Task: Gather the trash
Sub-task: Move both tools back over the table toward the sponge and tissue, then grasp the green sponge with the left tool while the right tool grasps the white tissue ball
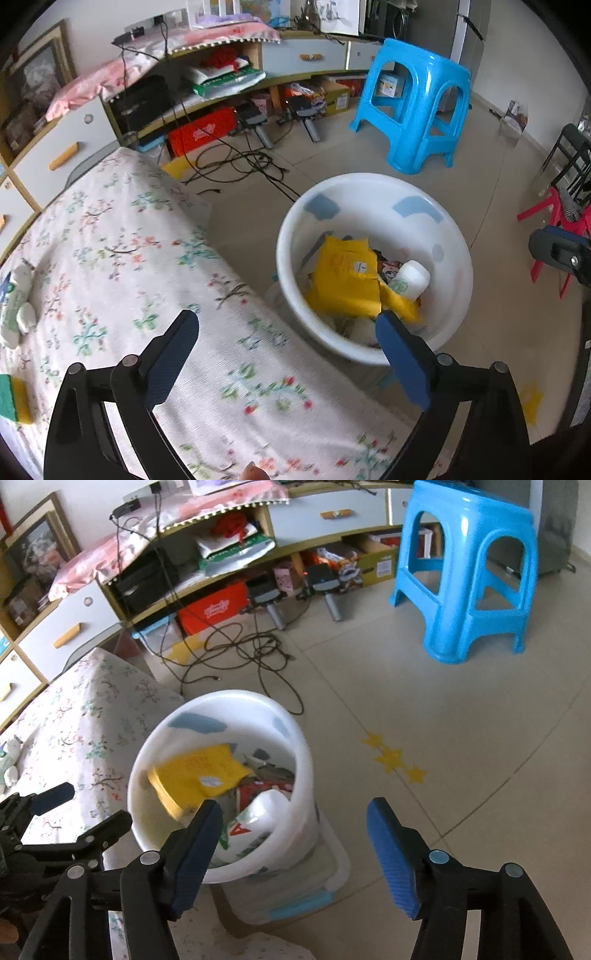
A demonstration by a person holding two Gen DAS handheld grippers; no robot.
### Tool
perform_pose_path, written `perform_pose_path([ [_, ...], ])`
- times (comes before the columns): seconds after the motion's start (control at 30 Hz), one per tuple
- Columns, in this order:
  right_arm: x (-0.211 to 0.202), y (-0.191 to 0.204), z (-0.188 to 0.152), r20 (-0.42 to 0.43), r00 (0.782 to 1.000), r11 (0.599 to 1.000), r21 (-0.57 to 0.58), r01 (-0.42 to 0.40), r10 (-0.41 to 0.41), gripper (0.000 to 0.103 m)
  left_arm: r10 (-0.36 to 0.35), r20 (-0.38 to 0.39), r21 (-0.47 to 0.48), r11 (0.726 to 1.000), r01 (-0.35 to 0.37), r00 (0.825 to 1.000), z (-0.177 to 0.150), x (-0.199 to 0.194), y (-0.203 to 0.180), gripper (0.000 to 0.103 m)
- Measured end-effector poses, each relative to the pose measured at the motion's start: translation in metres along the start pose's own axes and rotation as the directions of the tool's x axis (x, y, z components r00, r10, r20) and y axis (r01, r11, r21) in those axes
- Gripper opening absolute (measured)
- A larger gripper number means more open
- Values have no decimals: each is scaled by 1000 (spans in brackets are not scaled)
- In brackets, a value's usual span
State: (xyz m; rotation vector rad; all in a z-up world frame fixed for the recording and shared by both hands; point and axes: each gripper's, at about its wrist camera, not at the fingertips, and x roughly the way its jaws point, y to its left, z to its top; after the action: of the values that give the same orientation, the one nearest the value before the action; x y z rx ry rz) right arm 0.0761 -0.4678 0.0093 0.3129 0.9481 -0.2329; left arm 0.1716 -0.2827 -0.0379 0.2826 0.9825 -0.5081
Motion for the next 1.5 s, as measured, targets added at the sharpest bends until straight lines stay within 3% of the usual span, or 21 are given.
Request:
perform_pose_path([
  [0.43,2,50,-2,-1,1000,998,-62,-30,30,75,56,8,-116,992,-54,998,-33,-34,74,102],
  [0.93,15,126,-7,-24,997,986,-146,-78,76,80,188,-42,-221,956,-193,981,-82,-62,164,102],
  [1.13,25,156,-9,-41,995,980,-175,-93,87,80,250,-69,-266,928,-259,966,-99,-70,209,102],
  [1.5,47,215,-16,-83,991,960,-253,-118,100,81,316,-125,-434,835,-338,941,-128,-70,299,102],
])
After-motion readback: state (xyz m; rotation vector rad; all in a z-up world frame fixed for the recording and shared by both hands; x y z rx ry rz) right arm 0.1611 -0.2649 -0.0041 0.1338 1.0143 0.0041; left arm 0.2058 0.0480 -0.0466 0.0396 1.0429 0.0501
